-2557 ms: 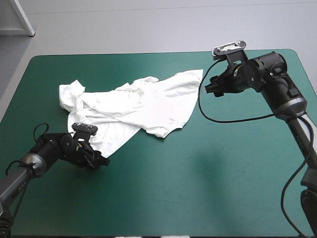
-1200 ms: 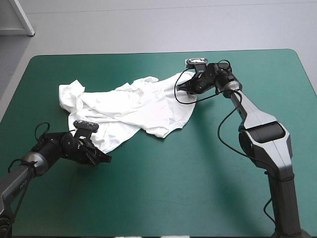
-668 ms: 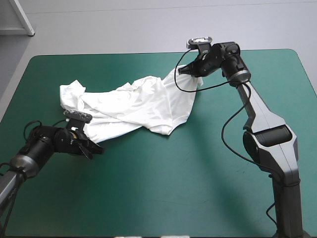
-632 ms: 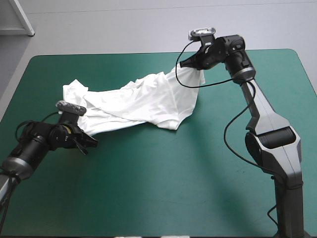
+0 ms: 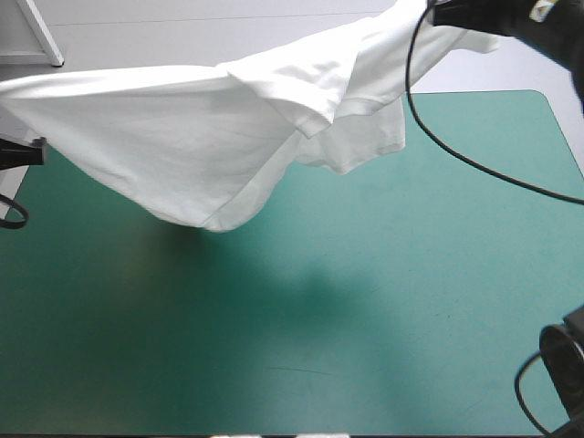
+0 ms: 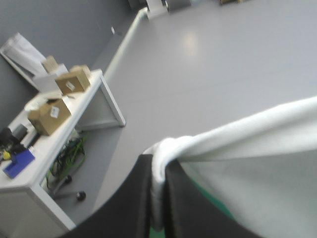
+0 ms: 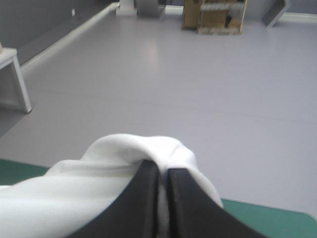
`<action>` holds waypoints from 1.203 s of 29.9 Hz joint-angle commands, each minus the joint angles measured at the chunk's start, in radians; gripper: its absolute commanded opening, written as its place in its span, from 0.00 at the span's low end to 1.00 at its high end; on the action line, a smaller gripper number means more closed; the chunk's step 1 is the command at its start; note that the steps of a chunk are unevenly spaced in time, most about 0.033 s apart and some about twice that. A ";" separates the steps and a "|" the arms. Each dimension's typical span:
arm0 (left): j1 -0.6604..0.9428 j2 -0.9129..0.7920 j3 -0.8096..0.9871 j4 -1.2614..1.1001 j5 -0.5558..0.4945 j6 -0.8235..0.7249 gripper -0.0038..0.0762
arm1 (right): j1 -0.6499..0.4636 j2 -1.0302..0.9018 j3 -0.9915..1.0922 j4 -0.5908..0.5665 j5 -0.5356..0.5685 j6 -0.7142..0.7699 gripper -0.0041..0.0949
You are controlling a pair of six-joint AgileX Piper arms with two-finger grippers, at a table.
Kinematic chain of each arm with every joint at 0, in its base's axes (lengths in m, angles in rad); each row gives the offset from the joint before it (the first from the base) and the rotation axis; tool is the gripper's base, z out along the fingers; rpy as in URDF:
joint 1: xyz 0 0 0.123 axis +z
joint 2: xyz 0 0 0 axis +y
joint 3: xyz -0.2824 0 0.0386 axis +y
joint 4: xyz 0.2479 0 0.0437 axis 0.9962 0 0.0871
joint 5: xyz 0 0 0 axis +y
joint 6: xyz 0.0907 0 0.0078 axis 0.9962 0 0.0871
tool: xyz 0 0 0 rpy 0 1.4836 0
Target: Fold the cloth
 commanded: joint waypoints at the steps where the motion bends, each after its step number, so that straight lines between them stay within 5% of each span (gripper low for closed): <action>1: -0.005 -0.016 -0.137 0.053 -0.023 0.054 0.07 | -0.007 -0.130 -0.024 -0.141 -0.098 0.001 0.03; 10: -0.005 -0.016 -0.322 0.069 0.105 0.195 0.07 | -0.007 -0.247 -0.024 -0.177 -0.096 0.004 0.03; 21: -0.005 0.077 -0.203 -0.045 0.074 0.191 0.07 | -0.007 -0.158 0.127 -0.076 -0.113 0.001 0.03; 26: -0.005 0.194 -0.023 -0.066 -0.017 0.131 0.07 | -0.007 -0.036 0.234 -0.076 -0.115 0.001 0.03; 36: -0.005 0.470 0.209 -0.138 -0.359 0.000 0.07 | -0.007 0.352 0.288 -0.085 -0.197 -0.010 0.03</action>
